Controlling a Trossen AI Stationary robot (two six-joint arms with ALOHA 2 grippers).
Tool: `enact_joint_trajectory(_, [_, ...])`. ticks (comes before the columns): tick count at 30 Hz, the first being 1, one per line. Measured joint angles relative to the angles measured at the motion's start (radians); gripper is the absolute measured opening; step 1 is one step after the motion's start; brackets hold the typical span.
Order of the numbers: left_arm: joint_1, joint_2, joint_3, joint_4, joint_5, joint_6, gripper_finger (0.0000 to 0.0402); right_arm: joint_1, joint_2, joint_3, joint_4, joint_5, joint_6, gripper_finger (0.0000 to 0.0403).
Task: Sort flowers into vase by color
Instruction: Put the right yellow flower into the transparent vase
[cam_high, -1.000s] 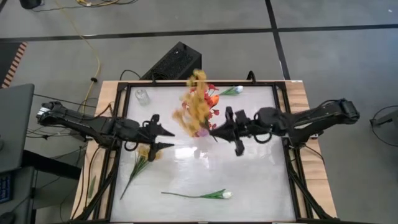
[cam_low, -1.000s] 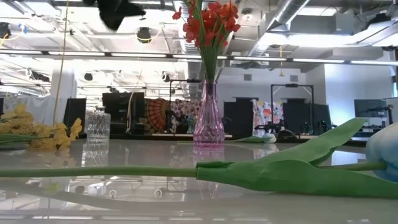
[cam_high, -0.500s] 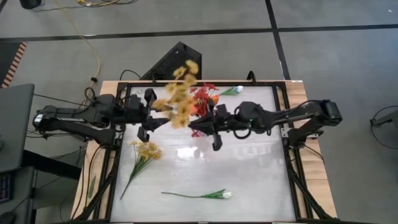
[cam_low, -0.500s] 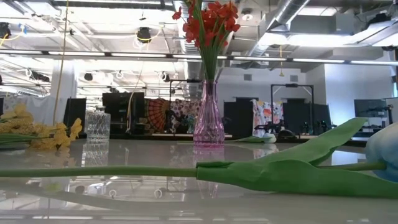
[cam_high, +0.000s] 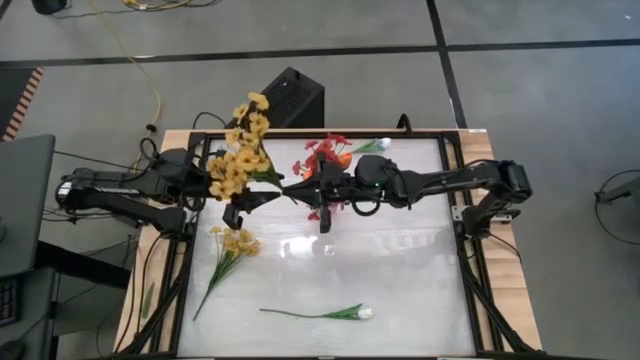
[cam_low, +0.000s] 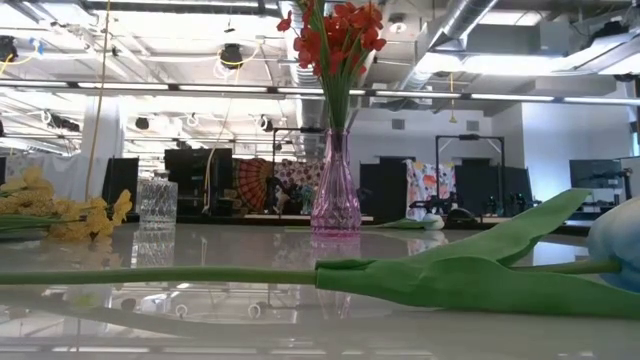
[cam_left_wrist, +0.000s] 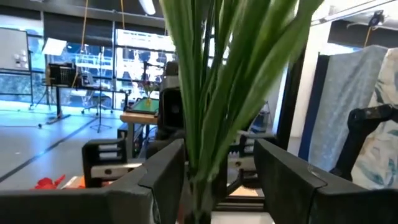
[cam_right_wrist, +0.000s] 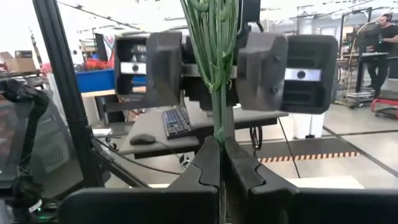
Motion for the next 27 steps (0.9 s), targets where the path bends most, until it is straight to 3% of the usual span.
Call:
enact_joint_trajectory(5, [0.0, 0.0, 0.0, 0.0, -0.014, 0.044, 0.0158, -0.004, -0.004, 0.001, -0.013, 0.002, 0.0, 0.003])
enact_joint_trajectory(10, [0.0, 0.0, 0.0, 0.005, -0.063, 0.104, 0.0041, -0.009, -0.006, 0.001, -0.021, 0.004, 0.0, 0.0033])
enact_joint_trajectory(12, [0.0, -0.005, 0.0, 0.004, -0.079, 0.119, 0.0016, -0.012, -0.006, 0.001, -0.027, 0.004, 0.0, 0.004])
enact_joint_trajectory(21, [0.042, -0.067, 0.0, -0.007, -0.132, 0.128, 0.0005, -0.011, -0.049, 0.0, -0.075, 0.003, -0.017, 0.0148])
enact_joint_trajectory(24, [0.095, -0.121, 0.0, -0.068, -0.202, 0.154, 0.0004, -0.011, -0.092, 0.0, -0.142, 0.002, -0.015, 0.0185])
enact_joint_trajectory(27, [0.165, -0.187, 0.001, -0.206, -0.334, 0.194, 0.0003, -0.001, -0.131, 0.0, -0.215, 0.001, -0.015, 0.0211])
